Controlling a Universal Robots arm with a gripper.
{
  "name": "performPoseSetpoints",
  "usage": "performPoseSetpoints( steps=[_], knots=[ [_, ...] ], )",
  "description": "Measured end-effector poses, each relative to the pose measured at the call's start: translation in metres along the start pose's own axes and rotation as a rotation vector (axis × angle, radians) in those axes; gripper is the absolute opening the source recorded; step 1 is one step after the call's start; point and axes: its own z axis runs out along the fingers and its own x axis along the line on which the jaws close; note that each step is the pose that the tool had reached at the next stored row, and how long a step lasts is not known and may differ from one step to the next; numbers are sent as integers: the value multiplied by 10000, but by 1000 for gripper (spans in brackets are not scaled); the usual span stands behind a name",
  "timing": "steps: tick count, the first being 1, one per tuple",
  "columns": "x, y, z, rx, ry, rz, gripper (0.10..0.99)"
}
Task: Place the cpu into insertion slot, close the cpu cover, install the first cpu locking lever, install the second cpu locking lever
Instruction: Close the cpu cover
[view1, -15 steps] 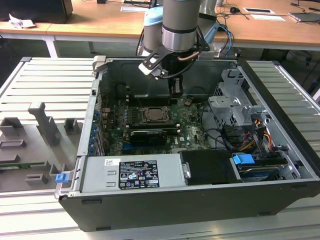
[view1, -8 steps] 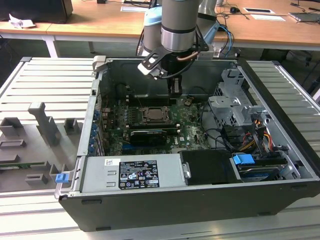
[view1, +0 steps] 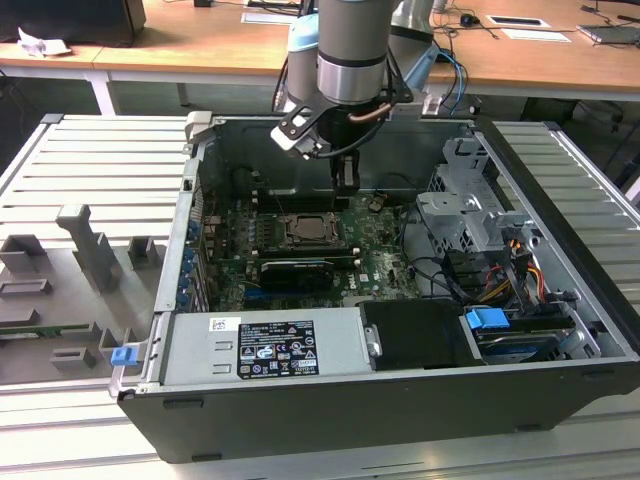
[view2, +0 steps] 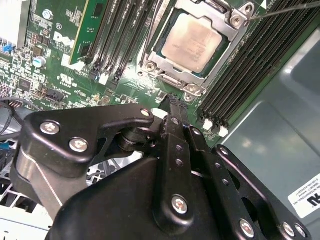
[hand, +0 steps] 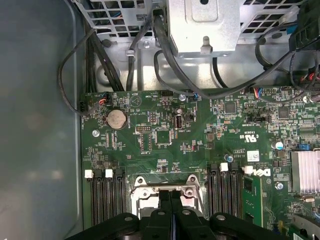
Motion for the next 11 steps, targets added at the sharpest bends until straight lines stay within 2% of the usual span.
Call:
performPoseSetpoints(
  steps=[8, 11],
  knots=[
    [-5, -126, 14, 1, 0, 0, 106],
    [-11, -241, 59, 5, 1, -36, 106]
  ],
)
